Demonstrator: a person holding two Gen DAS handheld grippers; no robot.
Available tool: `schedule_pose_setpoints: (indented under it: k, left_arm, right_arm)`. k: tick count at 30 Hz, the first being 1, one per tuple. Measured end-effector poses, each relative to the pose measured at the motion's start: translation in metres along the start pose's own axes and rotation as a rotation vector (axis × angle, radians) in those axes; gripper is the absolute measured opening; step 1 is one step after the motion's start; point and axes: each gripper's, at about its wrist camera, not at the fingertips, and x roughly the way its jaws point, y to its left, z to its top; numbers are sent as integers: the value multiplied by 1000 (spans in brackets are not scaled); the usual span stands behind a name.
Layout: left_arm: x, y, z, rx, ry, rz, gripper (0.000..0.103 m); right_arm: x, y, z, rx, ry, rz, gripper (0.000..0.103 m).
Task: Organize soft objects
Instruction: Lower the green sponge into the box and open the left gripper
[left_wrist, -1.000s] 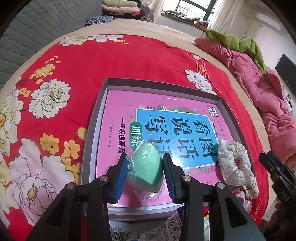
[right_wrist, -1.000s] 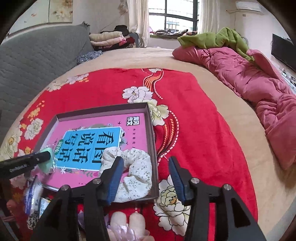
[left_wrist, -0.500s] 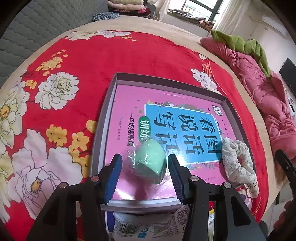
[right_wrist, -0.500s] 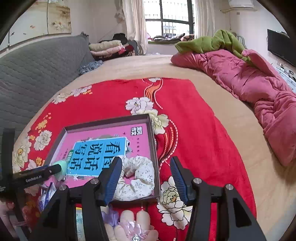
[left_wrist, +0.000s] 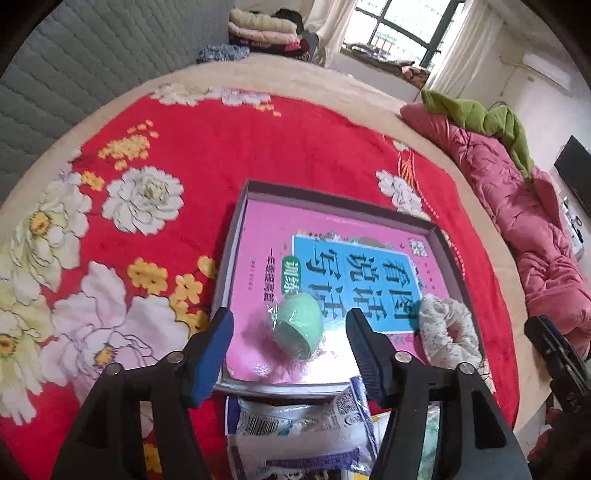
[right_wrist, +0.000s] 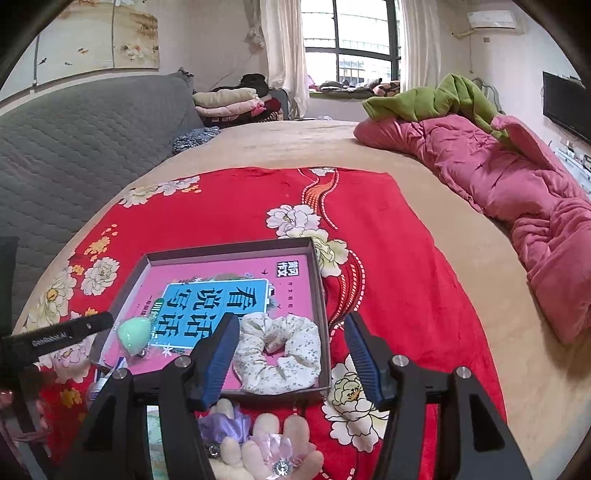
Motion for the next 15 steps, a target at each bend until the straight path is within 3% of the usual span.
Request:
schedule_pose_setpoints:
  k: [8, 15]
  left_arm:
    - [-41, -10, -3, 37, -63, 7, 69]
    - [-67, -11, -7, 17, -74, -50, 71]
  right_arm:
    - [-16, 6, 5, -22, -48, 8, 65]
    - [-34, 7, 11, -16, -90, 19, 68]
